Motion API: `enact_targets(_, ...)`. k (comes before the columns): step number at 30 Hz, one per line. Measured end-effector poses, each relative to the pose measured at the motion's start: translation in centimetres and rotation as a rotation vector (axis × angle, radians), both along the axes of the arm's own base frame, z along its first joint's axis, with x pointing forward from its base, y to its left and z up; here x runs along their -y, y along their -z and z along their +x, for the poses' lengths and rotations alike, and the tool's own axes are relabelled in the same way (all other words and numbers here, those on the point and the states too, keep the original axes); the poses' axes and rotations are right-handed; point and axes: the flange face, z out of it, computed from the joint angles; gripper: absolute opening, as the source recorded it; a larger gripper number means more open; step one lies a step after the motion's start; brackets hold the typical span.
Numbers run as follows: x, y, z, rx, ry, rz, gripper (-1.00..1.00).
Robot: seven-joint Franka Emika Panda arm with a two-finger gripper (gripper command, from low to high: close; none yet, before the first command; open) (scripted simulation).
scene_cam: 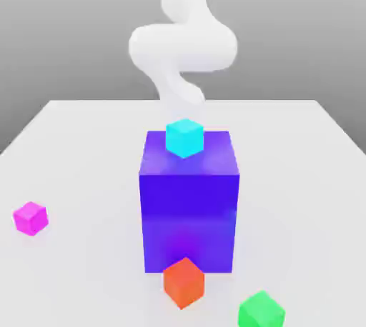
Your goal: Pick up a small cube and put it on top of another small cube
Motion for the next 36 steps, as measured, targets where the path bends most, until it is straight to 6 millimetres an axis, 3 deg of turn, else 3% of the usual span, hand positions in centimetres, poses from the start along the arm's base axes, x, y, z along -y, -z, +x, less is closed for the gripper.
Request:
enact_targets(5,8.3,10.5,4.0,-0.157,0.075,0.021,0.0)
enact_targets(8,13.1,16.9,4.4,-0.246,0.123,0.038,0.0)
enact_targets(11,17.6,23.4,3.3,-0.335,0.174,0.059,0.0)
enact_targets(16,24.0,34.0,-1.3,-0.483,0.26,0.099,0.0)
enact_targets(18,26.6,37.9,-4.6,-0.542,0.314,0.121,0.0)
enact_targets(22,29.1,45.0,-11.1,-0.665,0.375,0.156,0.0)
enact_targets(24,29.5,47.6,-12.7,-0.696,0.385,0.161,0.0)
enact_targets(29,29.6,52.8,-13.3,-0.707,0.388,0.162,0.0)
enact_targets(30,29.5,53.5,-13.3,-0.708,0.389,0.164,-1.0)
enact_targets(36,29.4,53.9,-13.3,-0.708,0.389,0.167,-1.0)
